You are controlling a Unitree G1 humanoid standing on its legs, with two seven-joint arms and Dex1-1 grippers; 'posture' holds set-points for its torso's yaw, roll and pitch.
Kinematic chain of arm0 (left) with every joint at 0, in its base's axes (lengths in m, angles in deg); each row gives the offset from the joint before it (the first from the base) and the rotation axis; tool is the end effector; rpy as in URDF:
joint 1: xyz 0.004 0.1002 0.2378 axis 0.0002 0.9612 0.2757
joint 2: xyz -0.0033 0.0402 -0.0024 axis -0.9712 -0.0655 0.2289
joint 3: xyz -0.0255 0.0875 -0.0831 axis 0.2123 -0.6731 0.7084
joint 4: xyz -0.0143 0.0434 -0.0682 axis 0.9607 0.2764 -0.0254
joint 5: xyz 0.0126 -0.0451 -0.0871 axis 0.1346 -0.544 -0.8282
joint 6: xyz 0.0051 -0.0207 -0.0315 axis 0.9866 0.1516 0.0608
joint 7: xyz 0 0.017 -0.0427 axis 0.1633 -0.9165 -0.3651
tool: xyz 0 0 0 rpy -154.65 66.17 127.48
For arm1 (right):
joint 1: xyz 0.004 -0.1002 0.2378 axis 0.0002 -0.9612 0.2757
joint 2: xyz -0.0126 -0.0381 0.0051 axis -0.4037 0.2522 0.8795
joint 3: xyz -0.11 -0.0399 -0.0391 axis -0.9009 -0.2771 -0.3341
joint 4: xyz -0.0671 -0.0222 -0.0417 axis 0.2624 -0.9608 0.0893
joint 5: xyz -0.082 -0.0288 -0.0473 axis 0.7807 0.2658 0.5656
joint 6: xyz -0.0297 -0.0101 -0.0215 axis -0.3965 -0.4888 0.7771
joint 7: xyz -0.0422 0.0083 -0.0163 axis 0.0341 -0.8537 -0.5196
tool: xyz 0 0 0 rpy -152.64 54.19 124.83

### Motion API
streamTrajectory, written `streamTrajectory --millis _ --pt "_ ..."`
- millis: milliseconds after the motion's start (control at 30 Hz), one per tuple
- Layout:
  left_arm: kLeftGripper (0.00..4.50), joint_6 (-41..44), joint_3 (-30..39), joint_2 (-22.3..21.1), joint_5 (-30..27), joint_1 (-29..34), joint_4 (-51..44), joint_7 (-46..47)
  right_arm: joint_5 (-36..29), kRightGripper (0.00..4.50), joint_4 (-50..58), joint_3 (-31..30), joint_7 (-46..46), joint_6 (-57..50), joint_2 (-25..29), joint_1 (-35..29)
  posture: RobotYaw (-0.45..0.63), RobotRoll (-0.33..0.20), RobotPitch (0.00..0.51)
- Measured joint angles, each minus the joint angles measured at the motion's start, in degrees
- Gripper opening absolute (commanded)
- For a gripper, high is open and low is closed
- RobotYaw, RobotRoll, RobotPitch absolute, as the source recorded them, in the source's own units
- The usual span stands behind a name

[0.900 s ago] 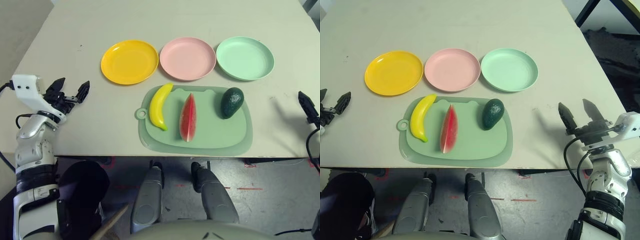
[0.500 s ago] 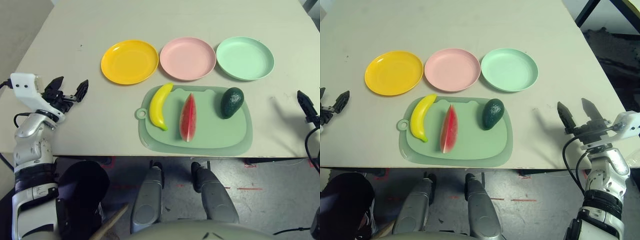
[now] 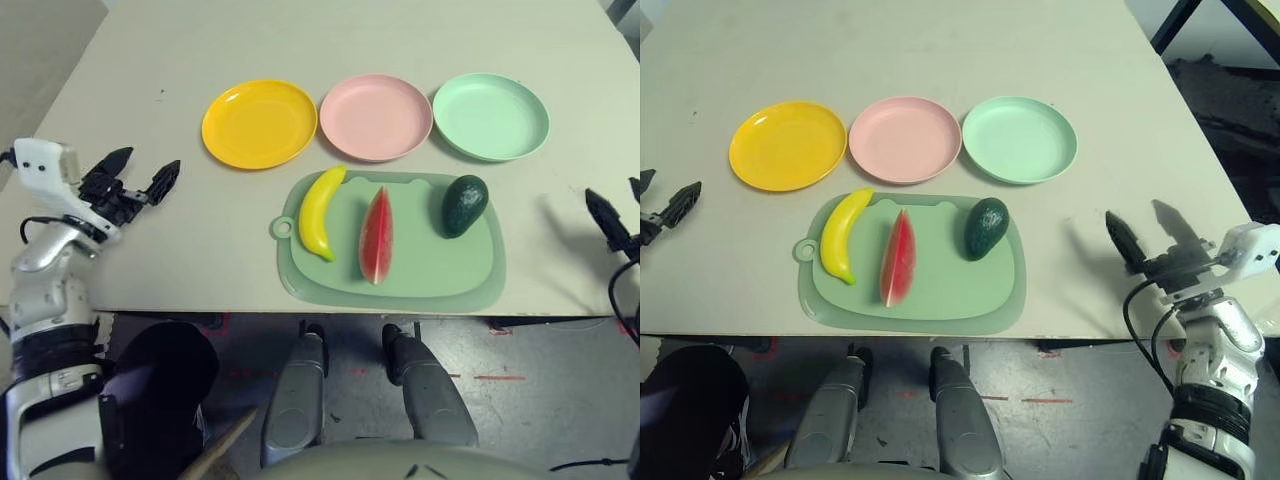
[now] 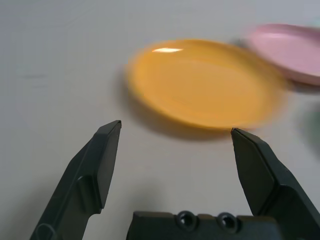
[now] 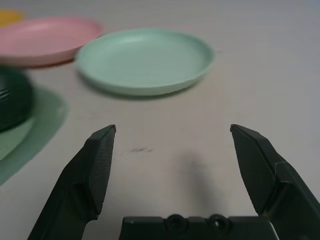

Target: Place the fruits into color-matched plates.

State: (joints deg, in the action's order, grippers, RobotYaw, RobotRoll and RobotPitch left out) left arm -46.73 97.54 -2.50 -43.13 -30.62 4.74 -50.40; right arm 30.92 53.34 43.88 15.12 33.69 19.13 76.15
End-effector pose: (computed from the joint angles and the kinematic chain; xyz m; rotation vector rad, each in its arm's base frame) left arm 0.2276 0.3725 0.1604 0.1250 -0.1535 -0.6930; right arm 0.1971 -0.3966 0.1365 -0.1956 -0.1778 0.5101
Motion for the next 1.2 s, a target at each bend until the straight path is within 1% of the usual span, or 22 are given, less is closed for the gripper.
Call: streamTrajectory --millis 67,133,200,233,300,333,367,400,433,467,500,533,600,667,733,767,833,900,1100,1200 --pt "4.48 2.6 -1.4 -1.7 -3.1 0.2 -3.5 -7.6 -1.7 4.50 5.7 -0.4 2.1 -6.5 4.0 -0.6 -0.03 0.000 0.325" --pt "4.48 3.4 -3.6 -4.2 -3.9 -0.1 -6.0 -13.1 -2.0 4.50 10.9 -1.3 4.1 -12.2 10.6 -0.4 -0.04 0.000 0.325" --pt "4.48 3.9 -5.9 -5.3 -3.9 -1.5 -7.3 -17.1 -1.5 4.50 14.1 -3.5 7.2 -16.1 18.2 2.6 -0.07 0.000 0.323" --pt "4.48 4.1 -6.8 -5.3 -3.9 -2.1 -7.8 -18.5 -0.9 4.50 14.9 -4.7 8.9 -16.8 21.1 5.6 -0.08 0.000 0.322" --pt "4.48 4.6 -9.1 -5.5 -3.8 -3.8 -8.2 -20.9 2.2 4.50 14.4 -9.9 13.4 -16.3 27.0 14.8 -0.11 0.000 0.318" --pt "4.48 4.7 -9.9 -5.5 -3.6 -4.5 -8.3 -21.8 4.6 4.50 14.1 -13.3 15.8 -15.0 28.6 19.8 -0.11 0.000 0.319" --pt "4.48 4.7 -10.7 -5.6 -3.4 -5.3 -8.4 -22.4 6.6 4.50 14.2 -15.9 17.7 -13.5 29.5 23.3 -0.11 0.000 0.319" --pt "4.48 4.7 -11.6 -5.7 -2.9 -6.2 -8.3 -23.4 10.3 4.50 13.5 -20.4 20.7 -11.0 29.3 29.6 -0.11 0.000 0.320" --pt "4.48 4.4 -12.3 -5.8 -2.2 -6.7 -8.3 -24.1 13.1 4.50 12.6 -23.9 22.6 -9.1 28.5 33.6 -0.10 0.000 0.319" --pt "4.48 4.1 -13.4 -6.0 -1.6 -7.1 -8.3 -24.8 15.9 4.50 11.7 -27.3 24.4 -6.9 26.9 37.3 -0.11 0.000 0.318" --pt "4.48 3.6 -14.7 -6.5 -0.7 -7.2 -7.9 -25.8 19.6 4.50 9.8 -31.6 26.6 -3.3 24.2 41.8 -0.11 0.000 0.317" --pt "4.48 3.4 -15.4 -6.5 -0.2 -7.5 -7.9 -26.2 21.5 4.50 8.9 -33.7 27.5 -1.3 22.9 43.6 -0.10 0.000 0.315" --pt "4.48 2.7 -16.5 -6.8 0.2 -7.6 -7.6 -26.9 26.2 4.50 4.9 -39.3 29.1 6.1 19.4 48.8 -0.10 0.000 0.315" --pt "4.48 2.2 -17.0 -7.2 0.2 -7.7 -7.4 -27.0 27.9 4.50 2.3 -44.6 29.6 12.4 17.6 53.1 -0.09 0.000 0.314" --pt "4.48 1.9 -17.1 -8.0 0.2 -7.6 -7.2 -27.0 28.6 4.50 0.0 -49.5 29.6 17.4 17.1 56.7 -0.09 0.000 0.312" --pt "4.48 1.8 -17.1 -8.1 0.1 -7.7 -7.2 -27.0 28.9 4.50 -0.8 -51.0 29.6 19.2 16.9 57.6 -0.09 0.000 0.312" --pt "4.48 1.7 -17.3 -8.3 0.1 -7.6 -7.2 -27.1 29.4 4.50 -3.7 -55.9 29.6 23.4 15.6 60.7 -0.08 0.000 0.315" --pt "4.48 1.6 -17.5 -8.6 0.2 -7.5 -7.2 -27.1 29.4 4.50 -5.7 -59.3 29.7 25.6 14.1 62.0 -0.08 0.000 0.315" --pt "4.48 1.5 -17.6 -8.9 0.2 -6.6 -7.6 -27.1 27.2 4.50 -5.6 -65.8 29.7 27.8 13.1 63.6 -0.09 0.000 0.319" --pt "4.48 1.5 -17.6 -8.9 0.2 -6.6 -7.9 -27.1 26.6 4.50 -5.7 -67.9 29.7 28.8 12.0 64.4 -0.09 0.000 0.320"
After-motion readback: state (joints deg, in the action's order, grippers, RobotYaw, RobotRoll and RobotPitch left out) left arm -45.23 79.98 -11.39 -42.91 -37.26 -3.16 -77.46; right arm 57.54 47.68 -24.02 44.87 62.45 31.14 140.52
